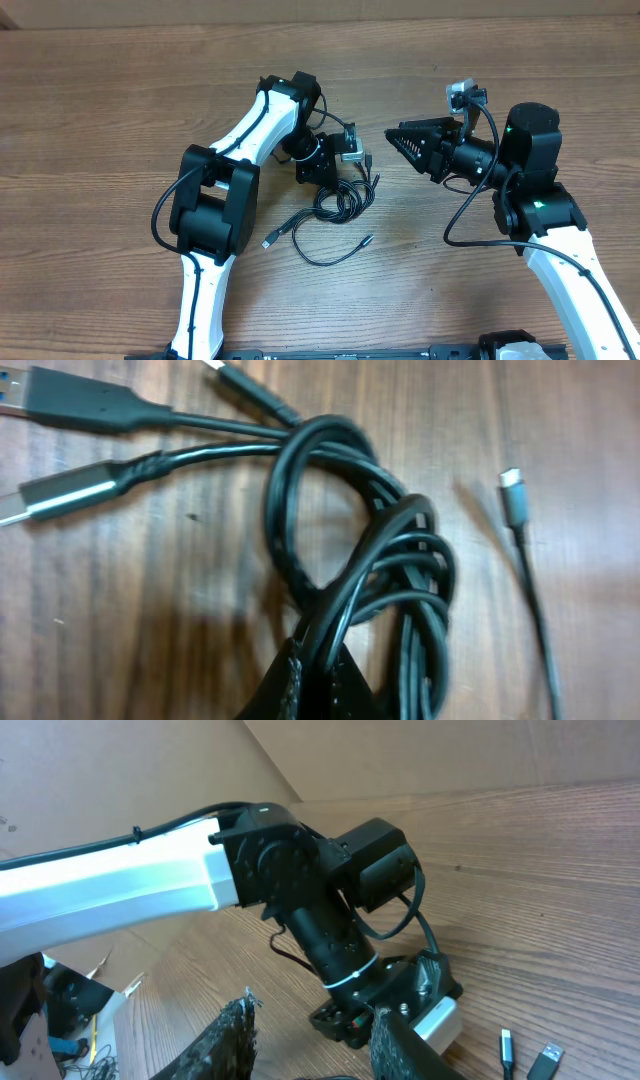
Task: Untangle cables
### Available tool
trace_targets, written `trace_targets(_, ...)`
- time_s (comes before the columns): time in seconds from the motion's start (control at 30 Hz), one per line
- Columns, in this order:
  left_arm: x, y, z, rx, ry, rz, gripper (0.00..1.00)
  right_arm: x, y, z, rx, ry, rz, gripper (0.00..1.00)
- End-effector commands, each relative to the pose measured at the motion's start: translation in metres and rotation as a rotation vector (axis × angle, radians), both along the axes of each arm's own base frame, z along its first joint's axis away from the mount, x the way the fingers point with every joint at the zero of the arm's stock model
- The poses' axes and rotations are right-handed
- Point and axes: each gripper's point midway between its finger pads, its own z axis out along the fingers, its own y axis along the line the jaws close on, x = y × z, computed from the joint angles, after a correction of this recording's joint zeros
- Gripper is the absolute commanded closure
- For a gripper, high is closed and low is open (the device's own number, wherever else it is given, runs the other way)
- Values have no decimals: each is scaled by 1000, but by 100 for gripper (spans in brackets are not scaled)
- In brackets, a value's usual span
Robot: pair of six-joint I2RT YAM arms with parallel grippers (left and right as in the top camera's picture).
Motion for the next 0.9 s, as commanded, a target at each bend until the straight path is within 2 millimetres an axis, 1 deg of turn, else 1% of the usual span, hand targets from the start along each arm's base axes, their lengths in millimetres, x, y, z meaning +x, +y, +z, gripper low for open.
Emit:
trace_targets(0.0, 19, 0, 29, -48, -34, 17, 96, 1, 0, 6, -2, -16, -5, 64)
trace_targets(0.03, 23, 3, 39, -53, -40, 22, 96, 1, 0, 6, 5, -4, -9, 64)
trace_targets(0.1, 35, 11, 66, -64, -65, 48, 96, 1, 0, 6, 30, 32, -21, 64)
trace_targets(0.17, 47, 14, 96, -105, -99, 75, 96, 1, 0, 6, 57, 74, -33, 64)
trace_targets(0.3, 66, 20, 167, -226, -229, 117, 96, 2, 0, 8, 123, 167, -63, 65)
trace_targets(0.33, 68, 21, 181, -243, -268, 119, 96, 2, 0, 8, 140, 190, -70, 64)
trace_targets(0.37, 70, 24, 199, -263, -324, 113, 96, 2, 1, 9, 167, 224, -81, 64)
trace_targets(0.43, 68, 27, 231, -291, -420, 96, 96, 2, 2, 13, 207, 263, -86, 64)
trace_targets(0.5, 61, 29, 260, -313, -503, 78, 96, 2, 3, 18, 249, 292, -89, 65)
trace_targets(0.53, 53, 31, 280, -328, -561, 61, 96, 3, 3, 22, 276, 310, -96, 65)
trace_targets(0.6, 40, 33, 308, -349, -643, 31, 96, 5, 4, 29, 317, 327, -101, 65)
trace_targets(0.73, 7, 34, 354, -384, -772, -21, 96, 0, 10, 51, 358, 259, -23, 64)
trace_targets(0.8, -8, 34, 370, -399, -825, -50, 96, -4, 13, 63, 373, 213, 18, 56)
trace_targets(0.87, -23, 34, 384, -411, -874, -88, 96, -7, 15, 76, 390, 169, 57, 42)
